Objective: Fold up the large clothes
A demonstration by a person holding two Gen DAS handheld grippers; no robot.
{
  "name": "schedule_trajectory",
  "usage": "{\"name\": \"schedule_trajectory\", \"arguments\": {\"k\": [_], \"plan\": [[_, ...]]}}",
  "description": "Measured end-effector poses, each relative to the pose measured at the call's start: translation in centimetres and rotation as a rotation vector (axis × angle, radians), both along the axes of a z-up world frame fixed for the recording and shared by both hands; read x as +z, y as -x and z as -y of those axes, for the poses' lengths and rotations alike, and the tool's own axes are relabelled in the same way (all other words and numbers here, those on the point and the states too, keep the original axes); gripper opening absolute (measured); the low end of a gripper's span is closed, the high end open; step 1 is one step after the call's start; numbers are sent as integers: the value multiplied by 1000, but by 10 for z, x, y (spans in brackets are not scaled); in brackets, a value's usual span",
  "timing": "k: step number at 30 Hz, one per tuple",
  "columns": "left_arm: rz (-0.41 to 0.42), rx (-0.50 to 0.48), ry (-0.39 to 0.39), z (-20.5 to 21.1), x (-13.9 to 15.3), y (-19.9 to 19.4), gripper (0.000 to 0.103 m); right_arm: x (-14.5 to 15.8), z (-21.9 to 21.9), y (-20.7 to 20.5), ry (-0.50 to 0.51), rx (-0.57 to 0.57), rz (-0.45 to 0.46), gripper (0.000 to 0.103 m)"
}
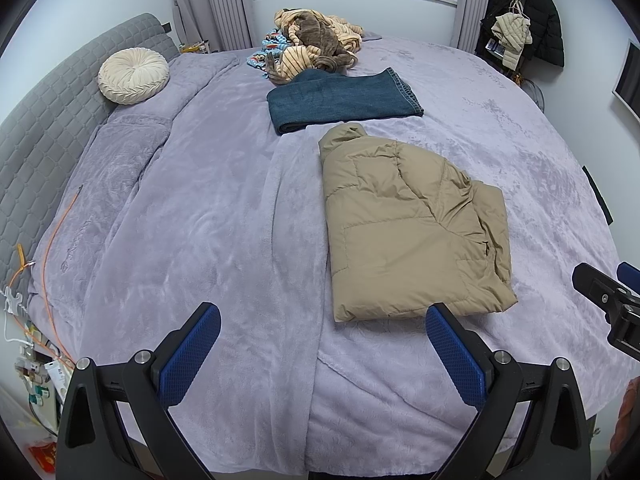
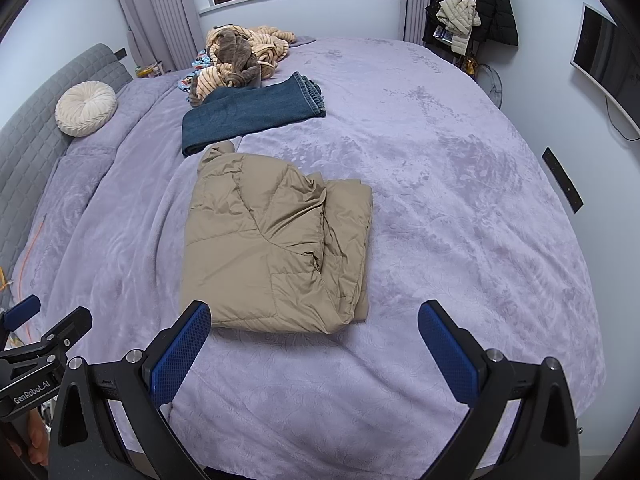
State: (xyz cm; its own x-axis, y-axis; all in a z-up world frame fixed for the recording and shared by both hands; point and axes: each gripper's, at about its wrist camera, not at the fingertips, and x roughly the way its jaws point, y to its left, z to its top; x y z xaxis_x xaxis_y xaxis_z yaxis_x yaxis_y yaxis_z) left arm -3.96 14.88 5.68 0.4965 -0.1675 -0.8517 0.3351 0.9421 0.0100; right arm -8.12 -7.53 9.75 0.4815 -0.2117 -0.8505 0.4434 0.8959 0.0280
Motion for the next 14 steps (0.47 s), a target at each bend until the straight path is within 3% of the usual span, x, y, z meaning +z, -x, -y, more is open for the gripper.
{"name": "schedule_trajectory", "arguments": {"k": [14], "plan": [[10, -16, 16, -4, 1, -1, 103, 0, 0, 1, -1, -2, -4, 103]]}}
